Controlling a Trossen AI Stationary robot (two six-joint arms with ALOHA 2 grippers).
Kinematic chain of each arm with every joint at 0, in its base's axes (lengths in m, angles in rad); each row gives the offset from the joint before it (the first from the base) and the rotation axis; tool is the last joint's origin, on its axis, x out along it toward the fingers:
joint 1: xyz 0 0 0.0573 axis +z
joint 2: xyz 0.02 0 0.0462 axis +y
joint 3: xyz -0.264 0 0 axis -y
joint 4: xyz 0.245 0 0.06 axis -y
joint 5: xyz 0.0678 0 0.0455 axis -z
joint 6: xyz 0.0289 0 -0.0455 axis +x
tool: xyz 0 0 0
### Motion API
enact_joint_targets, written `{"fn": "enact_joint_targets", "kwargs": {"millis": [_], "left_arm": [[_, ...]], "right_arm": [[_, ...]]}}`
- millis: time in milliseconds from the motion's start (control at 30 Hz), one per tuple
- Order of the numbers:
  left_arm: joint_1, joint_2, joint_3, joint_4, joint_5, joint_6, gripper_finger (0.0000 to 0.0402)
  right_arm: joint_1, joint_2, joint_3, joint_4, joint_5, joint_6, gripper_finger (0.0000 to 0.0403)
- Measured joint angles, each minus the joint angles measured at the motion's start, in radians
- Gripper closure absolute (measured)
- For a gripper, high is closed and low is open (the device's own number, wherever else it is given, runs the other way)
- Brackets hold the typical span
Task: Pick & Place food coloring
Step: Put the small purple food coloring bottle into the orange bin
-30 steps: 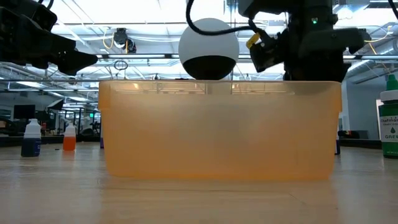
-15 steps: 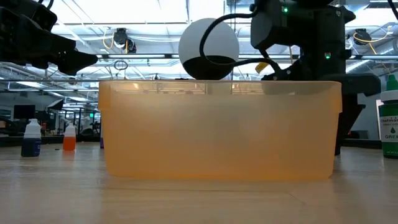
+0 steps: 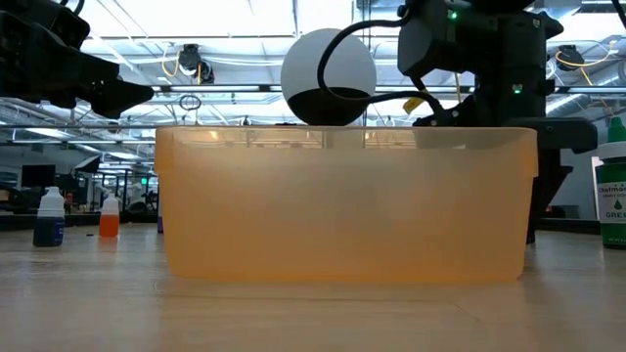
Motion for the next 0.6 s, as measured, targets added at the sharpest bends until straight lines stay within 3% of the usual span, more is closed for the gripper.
{"fn": "enact_joint_targets", "kwargs": {"millis": [233, 600], "left_arm": [[0.000, 0.000, 0.000, 0.000, 0.000, 0.000, 0.0050], [0.000, 0.000, 0.000, 0.000, 0.000, 0.000, 0.0050]], "right_arm": [[-0.001, 0.001, -0.001, -0.001, 0.002, 0.009, 0.0242], [-0.002, 0.003, -0.002, -0.006, 0.011, -0.040, 0.0345]]}}
